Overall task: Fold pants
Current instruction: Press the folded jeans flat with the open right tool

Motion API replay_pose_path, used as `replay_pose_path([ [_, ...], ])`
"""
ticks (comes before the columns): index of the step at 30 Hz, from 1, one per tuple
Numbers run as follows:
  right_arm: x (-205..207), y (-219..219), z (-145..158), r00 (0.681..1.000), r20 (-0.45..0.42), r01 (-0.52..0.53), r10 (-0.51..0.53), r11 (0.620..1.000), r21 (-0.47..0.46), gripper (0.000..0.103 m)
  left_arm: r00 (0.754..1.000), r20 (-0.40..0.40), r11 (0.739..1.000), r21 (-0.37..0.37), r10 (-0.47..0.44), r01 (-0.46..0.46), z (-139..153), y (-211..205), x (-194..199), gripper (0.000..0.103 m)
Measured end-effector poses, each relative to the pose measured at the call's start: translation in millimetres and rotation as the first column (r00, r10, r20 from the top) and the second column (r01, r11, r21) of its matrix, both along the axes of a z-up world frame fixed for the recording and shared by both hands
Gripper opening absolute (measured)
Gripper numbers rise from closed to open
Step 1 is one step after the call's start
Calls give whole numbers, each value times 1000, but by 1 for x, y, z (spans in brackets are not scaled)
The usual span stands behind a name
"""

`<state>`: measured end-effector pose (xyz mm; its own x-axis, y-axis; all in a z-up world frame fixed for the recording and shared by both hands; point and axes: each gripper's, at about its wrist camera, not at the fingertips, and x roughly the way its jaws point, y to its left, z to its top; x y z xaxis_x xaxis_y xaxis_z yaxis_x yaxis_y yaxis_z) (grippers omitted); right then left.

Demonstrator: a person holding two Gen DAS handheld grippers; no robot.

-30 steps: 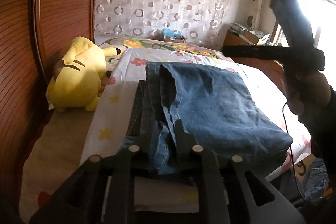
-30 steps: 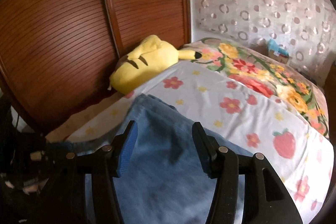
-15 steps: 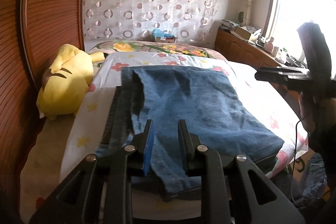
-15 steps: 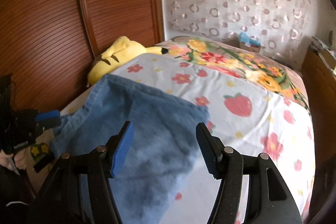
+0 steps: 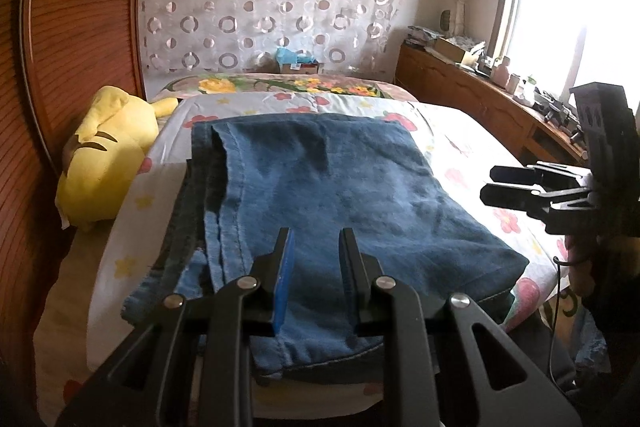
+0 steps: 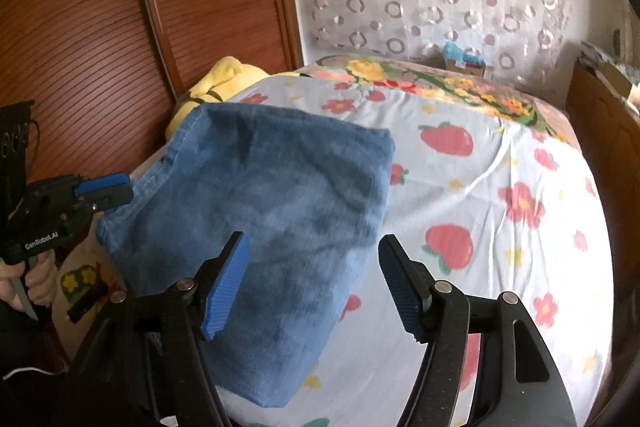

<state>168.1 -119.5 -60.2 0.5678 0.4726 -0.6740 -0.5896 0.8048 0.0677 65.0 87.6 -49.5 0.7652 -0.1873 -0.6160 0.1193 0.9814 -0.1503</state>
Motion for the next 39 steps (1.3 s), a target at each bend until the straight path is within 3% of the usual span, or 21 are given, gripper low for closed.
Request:
replay_pose_path([
  [10, -12, -3, -27, 998, -62, 4, -2, 1000, 19, 69, 999, -24, 999, 2, -35, 35, -10, -18, -1, 21],
  [26, -22, -12, -42, 991, -135, 30, -22, 998, 58, 69, 993, -57, 995, -18, -99, 98, -20, -39, -6, 21],
  [33, -28, -11, -45, 987, -159, 24, -14, 997, 66, 69, 991, -22, 990, -31, -135, 134, -9, -45, -15, 21],
  [34, -29, -11, -46, 987, -162, 23, -12, 997, 68, 69, 990, -21, 990, -31, -139, 138, -8, -45, -15, 21],
  [36, -30, -10, -48, 984, -176, 15, -2, 997, 76, 69, 990, -33, 990, -24, -138, 137, -11, -45, -11, 33],
  [39, -34, -6, -52, 981, -192, -7, 22, 997, 77, 69, 988, -94, 992, -12, -126, 125, -24, -44, -2, 36],
])
